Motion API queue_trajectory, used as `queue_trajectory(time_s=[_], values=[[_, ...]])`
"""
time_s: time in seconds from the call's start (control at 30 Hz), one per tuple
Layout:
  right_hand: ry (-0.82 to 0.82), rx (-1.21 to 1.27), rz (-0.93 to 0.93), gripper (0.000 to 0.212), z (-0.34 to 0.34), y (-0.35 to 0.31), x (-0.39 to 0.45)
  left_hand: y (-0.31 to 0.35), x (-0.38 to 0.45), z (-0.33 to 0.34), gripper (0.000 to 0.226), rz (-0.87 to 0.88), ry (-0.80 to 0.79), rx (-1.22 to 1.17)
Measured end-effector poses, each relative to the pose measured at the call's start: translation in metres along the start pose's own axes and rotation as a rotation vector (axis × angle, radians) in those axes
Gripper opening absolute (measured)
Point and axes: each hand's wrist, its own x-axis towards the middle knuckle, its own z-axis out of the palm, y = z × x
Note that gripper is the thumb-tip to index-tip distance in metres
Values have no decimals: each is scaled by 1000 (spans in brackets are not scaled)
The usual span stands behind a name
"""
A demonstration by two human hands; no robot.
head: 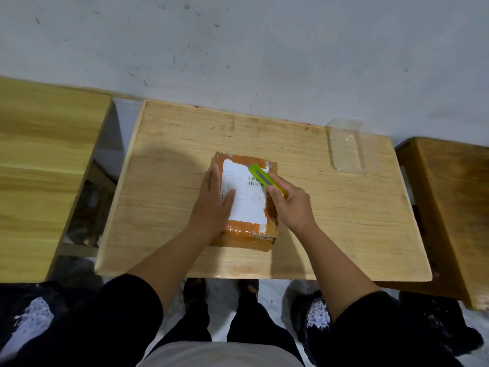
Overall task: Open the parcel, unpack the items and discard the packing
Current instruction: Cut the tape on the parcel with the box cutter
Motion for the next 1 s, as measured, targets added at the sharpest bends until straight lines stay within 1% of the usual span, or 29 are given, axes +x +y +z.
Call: queue_trajectory(time_s=[0.13, 0.23, 0.3, 0.43, 0.6, 0.67, 0.77, 0.93, 1.0], values=[[-177, -36, -105, 33, -25, 1, 28, 10, 11, 2, 68, -4, 81, -15], [-302, -99, -194, 32, -39, 0, 52, 8, 14, 8, 65, -90, 86, 15], [-336, -122, -242, 31, -50, -4, 69, 5, 15, 12, 65, -109, 87, 32], [-437, -148, -314, 31, -66, -8, 97, 1, 16, 13, 66, -83, 91, 80], [-582, -269, -404, 31, -61, -21, 134, -3, 16, 14, 66, -85, 81, 121], [-616, -338, -470, 31, -54, -28, 146, 0, 16, 13, 69, -88, 91, 122], [-623, -442, -561, 31, -44, -35, 160, 5, 16, 12, 64, -118, 97, 128], [-699, -447, -573, 32, -39, -42, 172, 5, 15, 12, 63, -178, 89, 130], [-717, -465, -588, 32, -41, -42, 176, 5, 15, 12, 63, -177, 92, 127]])
